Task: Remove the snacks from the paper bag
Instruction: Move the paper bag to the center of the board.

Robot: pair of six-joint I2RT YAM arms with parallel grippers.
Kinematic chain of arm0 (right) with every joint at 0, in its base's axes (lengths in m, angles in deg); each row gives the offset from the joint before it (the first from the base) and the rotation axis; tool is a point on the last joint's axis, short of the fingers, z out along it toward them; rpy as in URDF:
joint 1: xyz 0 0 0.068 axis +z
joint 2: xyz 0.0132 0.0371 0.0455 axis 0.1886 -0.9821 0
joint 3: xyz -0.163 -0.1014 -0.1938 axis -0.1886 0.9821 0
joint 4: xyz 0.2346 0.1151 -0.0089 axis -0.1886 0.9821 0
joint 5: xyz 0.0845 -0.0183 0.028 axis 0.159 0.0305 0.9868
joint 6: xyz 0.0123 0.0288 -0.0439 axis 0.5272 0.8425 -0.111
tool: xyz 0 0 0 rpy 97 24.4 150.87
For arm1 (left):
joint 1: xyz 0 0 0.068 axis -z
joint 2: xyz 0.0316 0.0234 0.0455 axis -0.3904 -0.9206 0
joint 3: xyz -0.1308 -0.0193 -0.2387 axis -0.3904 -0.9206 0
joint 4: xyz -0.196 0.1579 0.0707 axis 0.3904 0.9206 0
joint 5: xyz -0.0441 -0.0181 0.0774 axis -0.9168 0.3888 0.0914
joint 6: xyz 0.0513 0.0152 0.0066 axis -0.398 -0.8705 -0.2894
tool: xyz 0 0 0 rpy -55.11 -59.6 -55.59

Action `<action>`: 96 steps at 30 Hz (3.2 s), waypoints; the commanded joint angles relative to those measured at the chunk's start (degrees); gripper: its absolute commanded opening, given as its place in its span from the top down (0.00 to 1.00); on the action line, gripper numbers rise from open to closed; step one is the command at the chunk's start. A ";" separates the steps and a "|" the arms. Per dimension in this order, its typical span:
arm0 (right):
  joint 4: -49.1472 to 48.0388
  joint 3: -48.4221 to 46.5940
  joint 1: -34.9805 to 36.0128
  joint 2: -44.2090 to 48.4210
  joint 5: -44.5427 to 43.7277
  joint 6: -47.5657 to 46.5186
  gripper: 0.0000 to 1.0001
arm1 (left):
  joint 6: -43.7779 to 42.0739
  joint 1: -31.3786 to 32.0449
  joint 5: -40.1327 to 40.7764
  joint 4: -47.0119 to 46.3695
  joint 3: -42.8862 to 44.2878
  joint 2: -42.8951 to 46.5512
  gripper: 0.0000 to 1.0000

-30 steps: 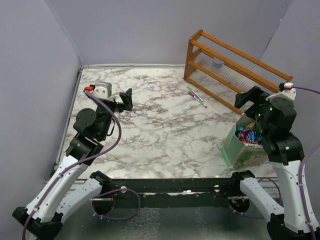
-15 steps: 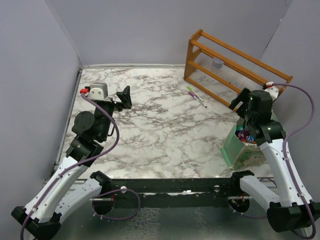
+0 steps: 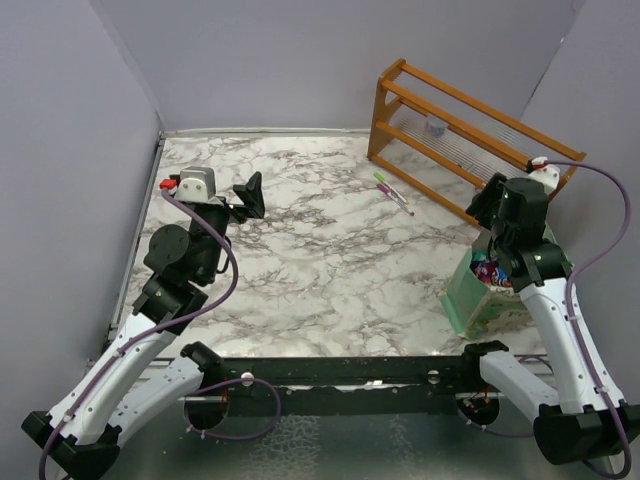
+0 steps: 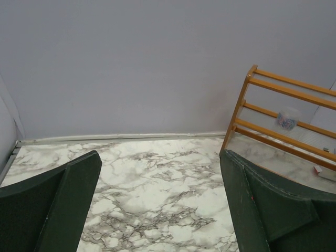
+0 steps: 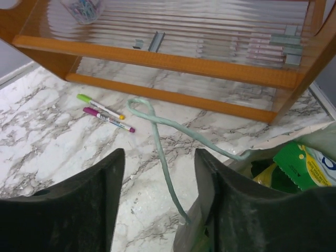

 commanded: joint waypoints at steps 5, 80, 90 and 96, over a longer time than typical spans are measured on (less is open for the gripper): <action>-4.67 1.55 -0.52 0.66 2.76 -2.39 0.58 | 0.67 0.50 1.13 -1.87 -0.49 0.65 0.01; -27.66 -10.05 41.49 -17.17 37.01 -10.23 0.20 | 21.02 -0.29 5.30 21.32 1.91 4.29 0.01; -26.14 2.18 41.49 10.68 13.88 -15.95 0.01 | 39.72 -0.29 -15.54 34.56 6.72 1.38 0.01; -27.80 6.04 41.49 17.79 9.39 -16.85 0.01 | 54.37 -0.29 -28.90 19.62 -3.22 -0.98 0.05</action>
